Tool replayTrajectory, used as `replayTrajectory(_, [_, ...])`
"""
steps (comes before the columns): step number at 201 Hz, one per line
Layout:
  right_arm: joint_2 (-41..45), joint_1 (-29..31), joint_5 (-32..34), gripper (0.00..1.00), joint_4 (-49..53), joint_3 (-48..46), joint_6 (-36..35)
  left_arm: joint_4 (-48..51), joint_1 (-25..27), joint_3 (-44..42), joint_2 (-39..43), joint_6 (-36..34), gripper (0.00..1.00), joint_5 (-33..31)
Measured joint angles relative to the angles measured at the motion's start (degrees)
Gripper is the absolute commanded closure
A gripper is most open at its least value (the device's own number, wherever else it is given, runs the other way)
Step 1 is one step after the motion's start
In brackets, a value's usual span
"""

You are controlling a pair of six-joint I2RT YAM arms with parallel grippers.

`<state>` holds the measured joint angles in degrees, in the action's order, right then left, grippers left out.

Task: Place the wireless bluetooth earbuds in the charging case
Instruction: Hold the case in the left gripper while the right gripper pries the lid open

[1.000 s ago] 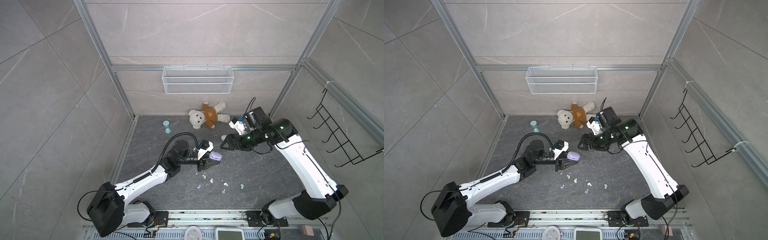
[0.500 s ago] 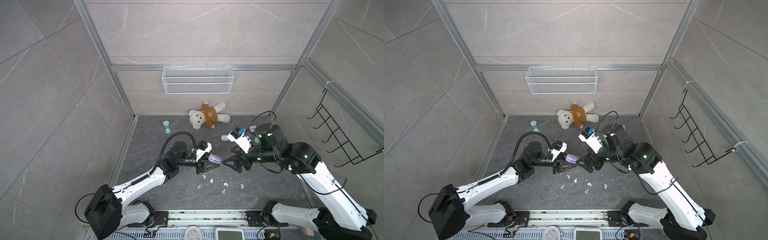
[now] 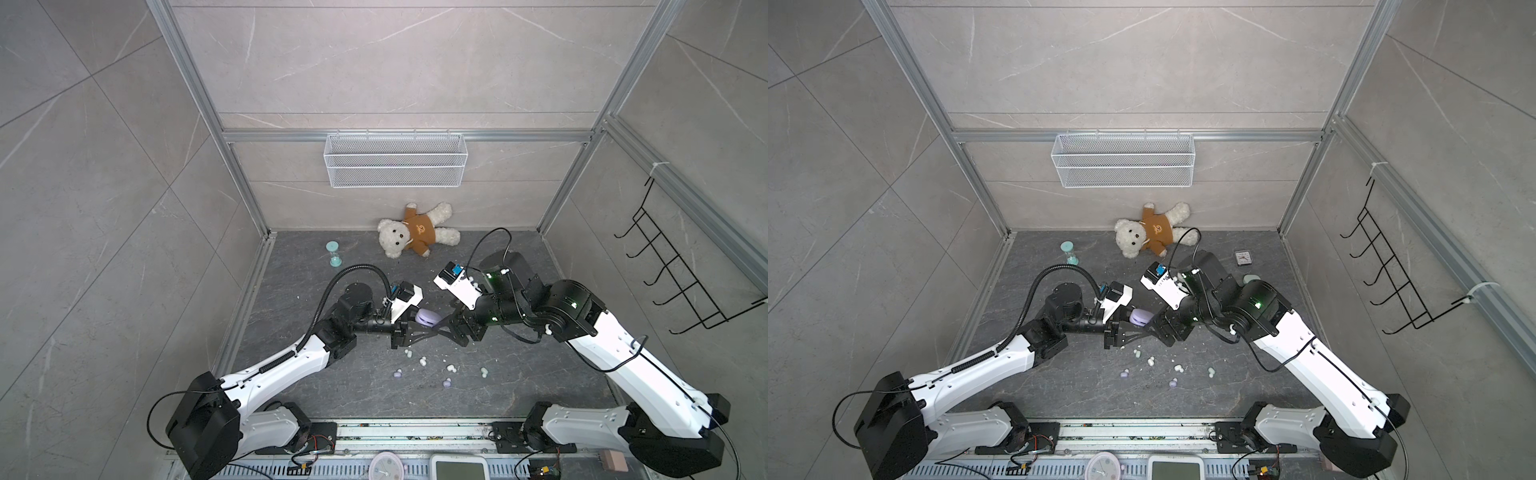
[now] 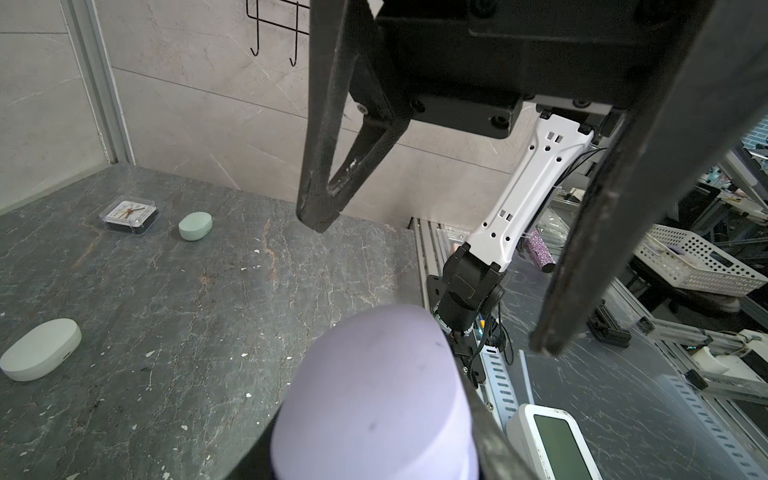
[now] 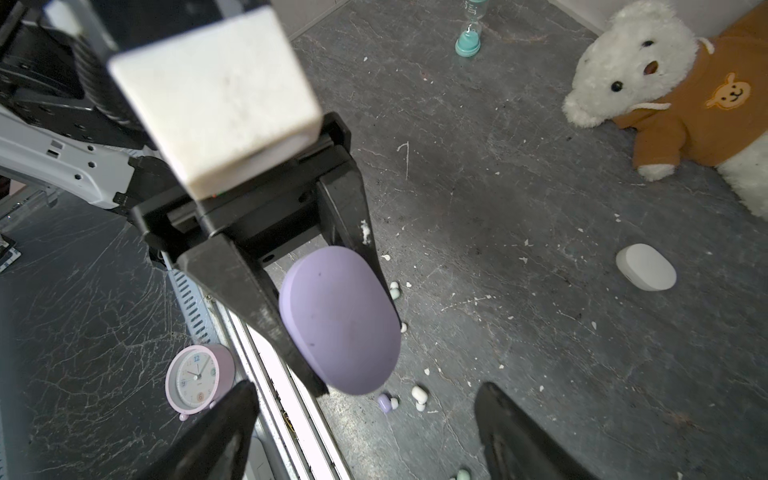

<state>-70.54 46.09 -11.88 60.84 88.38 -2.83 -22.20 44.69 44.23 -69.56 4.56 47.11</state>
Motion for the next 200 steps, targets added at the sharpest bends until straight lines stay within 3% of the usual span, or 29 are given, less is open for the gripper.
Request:
replayTrajectory(115, [-2.12, 0.52, 4.09, 0.17, -0.28, -0.02, 0.13, 1.53, -0.22, 0.00, 1.01, 0.00, 0.76, -0.13])
replayTrajectory(200, [-2.99, 0.57, 12.26, 0.17, -0.24, 3.13, 2.51, 3.85, -0.48, 0.00, 1.79, -0.39, 0.78, -0.11])
